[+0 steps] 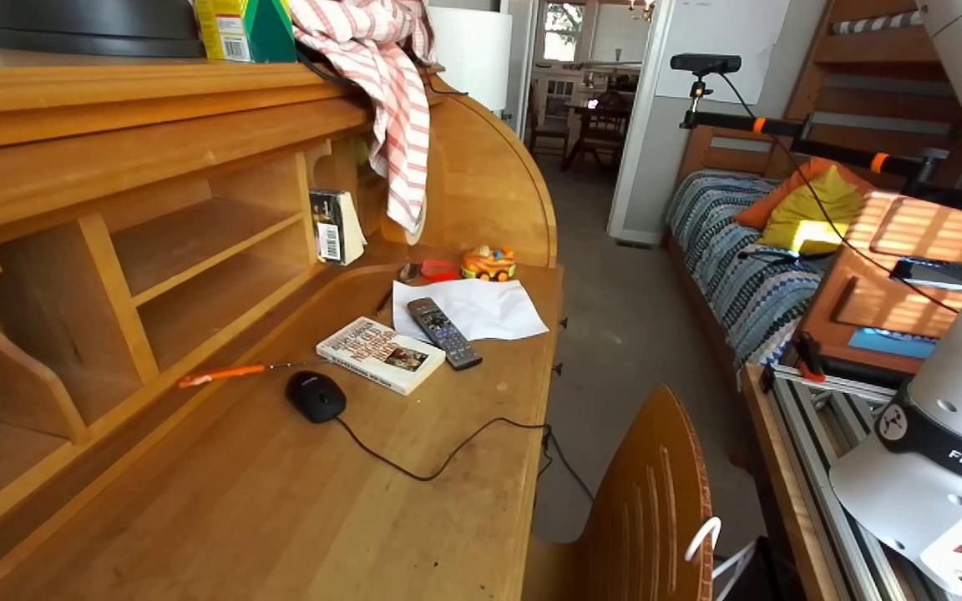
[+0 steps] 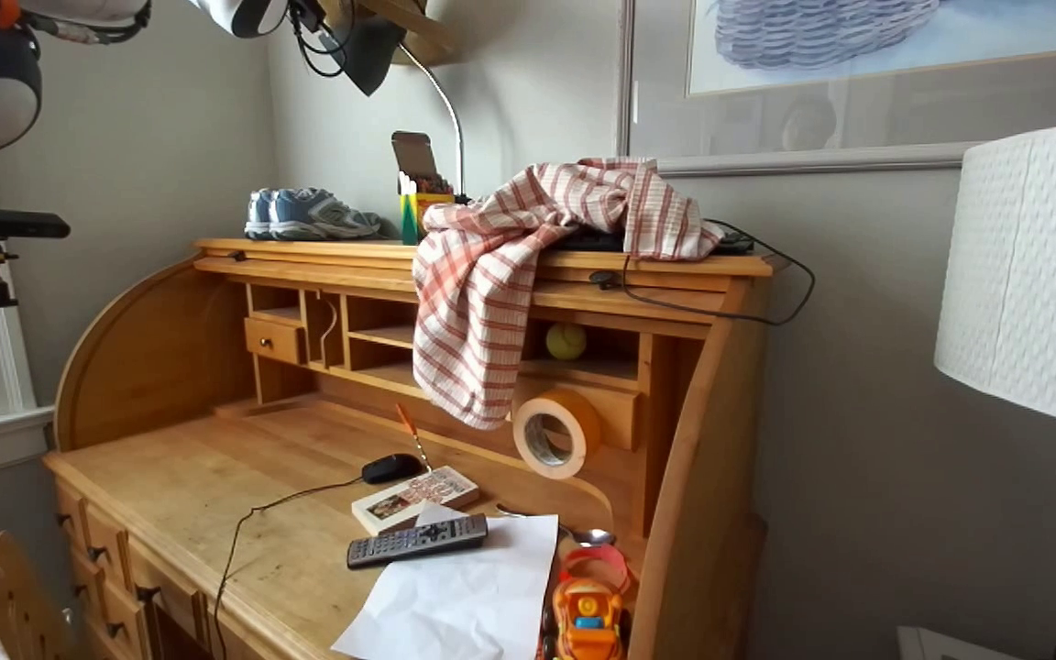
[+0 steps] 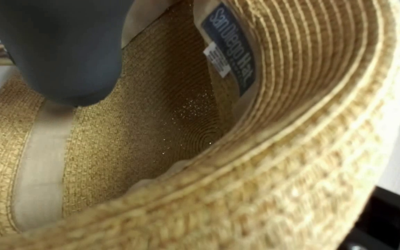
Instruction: Put the hat on the top of the desk
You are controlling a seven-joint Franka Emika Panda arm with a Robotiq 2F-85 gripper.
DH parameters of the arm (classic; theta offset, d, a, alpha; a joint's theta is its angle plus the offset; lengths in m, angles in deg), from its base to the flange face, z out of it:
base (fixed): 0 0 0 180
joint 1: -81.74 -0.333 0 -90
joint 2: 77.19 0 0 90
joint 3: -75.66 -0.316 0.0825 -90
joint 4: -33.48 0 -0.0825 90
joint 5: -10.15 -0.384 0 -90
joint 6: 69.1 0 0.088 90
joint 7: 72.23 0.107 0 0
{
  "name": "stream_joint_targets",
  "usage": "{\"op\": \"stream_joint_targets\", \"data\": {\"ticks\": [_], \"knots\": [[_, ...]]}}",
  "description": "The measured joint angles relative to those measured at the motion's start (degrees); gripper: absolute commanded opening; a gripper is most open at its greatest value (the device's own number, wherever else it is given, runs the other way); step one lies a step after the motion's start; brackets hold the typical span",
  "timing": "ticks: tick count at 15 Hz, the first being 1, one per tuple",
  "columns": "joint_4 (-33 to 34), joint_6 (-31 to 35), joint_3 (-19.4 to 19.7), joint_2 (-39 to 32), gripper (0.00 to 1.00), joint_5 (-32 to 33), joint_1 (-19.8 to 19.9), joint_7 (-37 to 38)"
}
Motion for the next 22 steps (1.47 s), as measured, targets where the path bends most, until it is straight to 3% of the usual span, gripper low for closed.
{"op": "stream_joint_targets", "data": {"ticks": [5,6,7,12,16,22], "knots": [[-0.1,-3.4,1.2,0.6,0.02,-3.5,0.8,4.1],[-0.5,-4.2,1.3,0.7,0.32,-4.6,1.3,5.2],[-1.1,-5.3,1.3,1.0,0.32,-5.5,2.0,6.3],[-3.6,-11.6,0.2,2.6,0.69,-7.0,6.1,10.2],[-4.1,-15.5,-3.3,3.9,0.99,-6.9,9.0,10.0],[-4.2,-17.3,-13.0,4.7,1.00,-1.9,12.0,-2.0]]}}
